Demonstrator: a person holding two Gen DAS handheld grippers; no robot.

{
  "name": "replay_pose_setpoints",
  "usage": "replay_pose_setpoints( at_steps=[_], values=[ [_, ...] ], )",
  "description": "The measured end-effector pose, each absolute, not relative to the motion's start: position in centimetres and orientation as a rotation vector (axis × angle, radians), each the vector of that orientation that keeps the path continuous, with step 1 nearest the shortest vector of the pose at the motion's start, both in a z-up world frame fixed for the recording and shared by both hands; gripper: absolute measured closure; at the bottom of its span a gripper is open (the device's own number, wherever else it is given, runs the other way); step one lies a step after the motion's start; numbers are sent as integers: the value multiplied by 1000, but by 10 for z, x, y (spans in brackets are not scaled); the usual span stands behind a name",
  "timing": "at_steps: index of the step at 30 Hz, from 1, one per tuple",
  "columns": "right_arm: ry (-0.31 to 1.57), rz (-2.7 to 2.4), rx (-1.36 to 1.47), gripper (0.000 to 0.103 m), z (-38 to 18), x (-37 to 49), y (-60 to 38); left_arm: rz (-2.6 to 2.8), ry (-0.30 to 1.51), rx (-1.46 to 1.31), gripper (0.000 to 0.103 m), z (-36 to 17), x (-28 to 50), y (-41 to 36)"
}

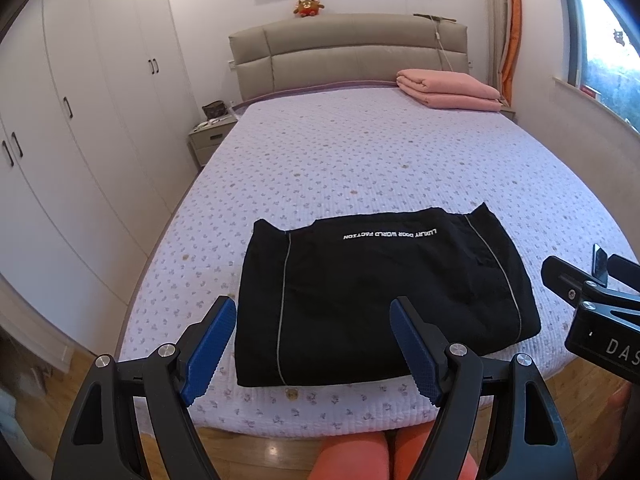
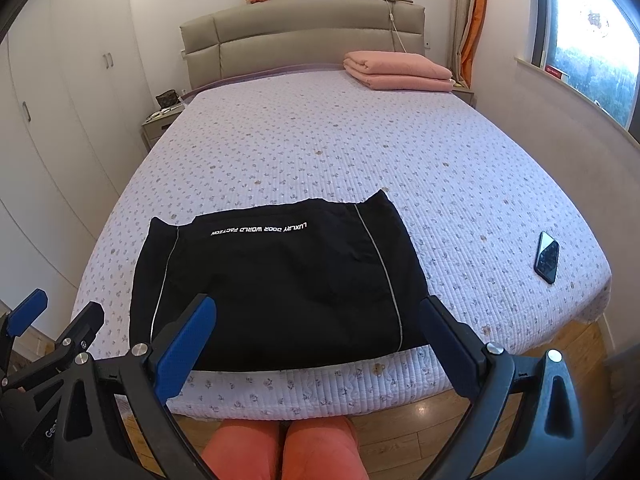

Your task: Fold large clothes

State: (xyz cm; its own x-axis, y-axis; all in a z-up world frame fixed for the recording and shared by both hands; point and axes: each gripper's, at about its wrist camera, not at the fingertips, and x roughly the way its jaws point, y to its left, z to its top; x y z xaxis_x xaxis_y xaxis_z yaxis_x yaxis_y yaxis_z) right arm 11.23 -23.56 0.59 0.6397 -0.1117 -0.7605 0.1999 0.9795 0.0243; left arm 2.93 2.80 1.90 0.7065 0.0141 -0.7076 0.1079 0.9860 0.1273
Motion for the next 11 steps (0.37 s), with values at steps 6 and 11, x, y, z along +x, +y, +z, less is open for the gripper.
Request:
replay_pose_setpoints(
  at_steps=[6, 11],
  values=[
    [864, -169, 95, 1, 5, 113, -235, -49, 770, 160, 23, 20, 28, 30],
    [864, -169, 85, 1, 5, 114, -233, -89, 788, 130, 23, 18, 30, 36]
  ],
)
